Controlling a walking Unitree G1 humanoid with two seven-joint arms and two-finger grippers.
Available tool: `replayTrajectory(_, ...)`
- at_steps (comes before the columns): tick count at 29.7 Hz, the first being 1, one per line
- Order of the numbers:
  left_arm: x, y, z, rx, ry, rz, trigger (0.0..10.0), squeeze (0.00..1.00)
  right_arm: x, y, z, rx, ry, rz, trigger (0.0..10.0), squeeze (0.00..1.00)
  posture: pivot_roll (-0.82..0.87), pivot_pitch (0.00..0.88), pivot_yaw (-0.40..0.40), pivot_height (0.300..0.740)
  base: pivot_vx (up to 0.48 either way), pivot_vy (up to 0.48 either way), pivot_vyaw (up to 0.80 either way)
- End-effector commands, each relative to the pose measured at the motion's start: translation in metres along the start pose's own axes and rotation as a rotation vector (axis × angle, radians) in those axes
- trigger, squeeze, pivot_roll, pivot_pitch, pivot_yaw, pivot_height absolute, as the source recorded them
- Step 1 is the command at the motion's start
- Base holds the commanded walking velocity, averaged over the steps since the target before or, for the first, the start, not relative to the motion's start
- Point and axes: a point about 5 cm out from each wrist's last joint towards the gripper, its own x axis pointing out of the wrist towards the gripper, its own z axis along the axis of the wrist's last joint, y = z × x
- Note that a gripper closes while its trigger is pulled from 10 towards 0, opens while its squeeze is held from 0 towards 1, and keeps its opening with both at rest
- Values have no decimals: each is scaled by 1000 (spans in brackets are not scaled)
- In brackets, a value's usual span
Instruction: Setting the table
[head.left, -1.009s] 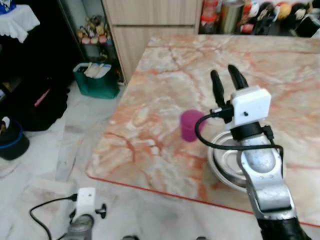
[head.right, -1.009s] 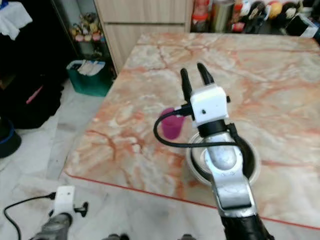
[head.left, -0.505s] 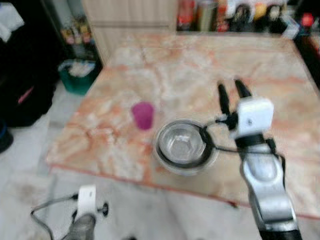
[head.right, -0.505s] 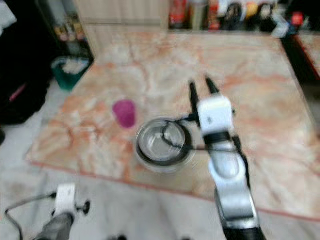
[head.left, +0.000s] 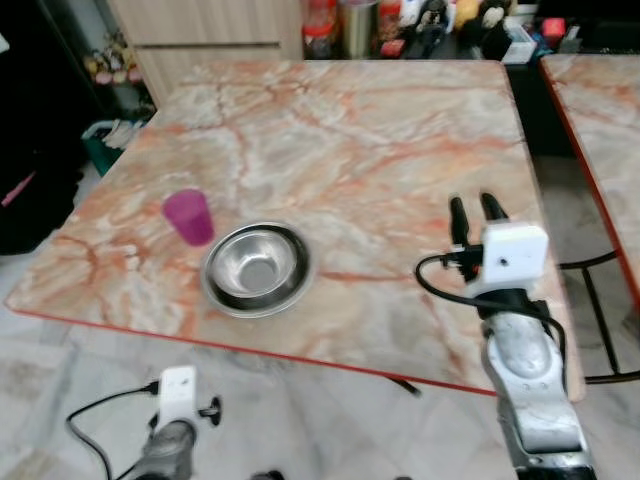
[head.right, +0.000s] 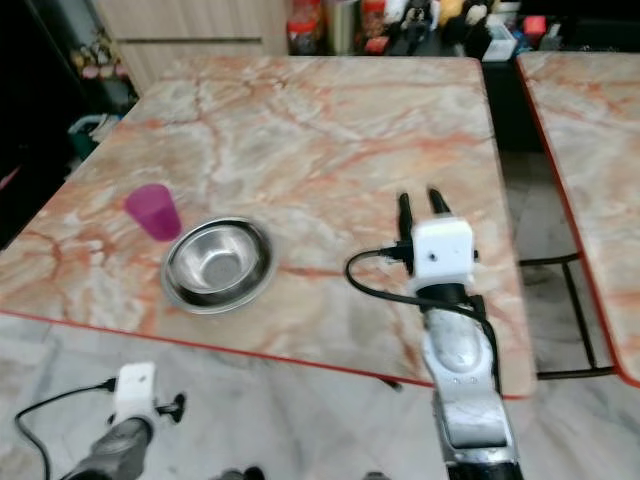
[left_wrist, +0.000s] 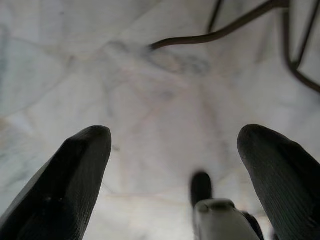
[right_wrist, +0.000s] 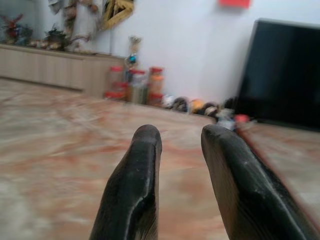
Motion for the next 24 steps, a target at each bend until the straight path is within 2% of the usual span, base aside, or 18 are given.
replayTrajectory(1, -1, 12, -2, 2, -1, 28, 10000, 0, -8, 12, -4, 2, 4, 43, 10000, 0, -123, 169, 69, 740, 0, -398, 0)
replayTrajectory(7, -1, 10, -1, 10, -4, 25, 10000, 0, -26, 14, -20, -20, 62, 59, 10000, 0, -124, 171, 70, 740, 0, -350, 0)
replayTrajectory(21, -1, 11, 0, 20, -6, 28, 10000, 0, -42, 16, -53, -5, 175, 29, 10000, 0, -123, 172, 73, 740, 0, 0, 0)
replayTrajectory(24, -1, 10, 0, 22, -6, 26, 10000, 0, -50, 18, -69, 21, 241, 17, 10000, 0, -124, 171, 73, 740, 0, 0, 0)
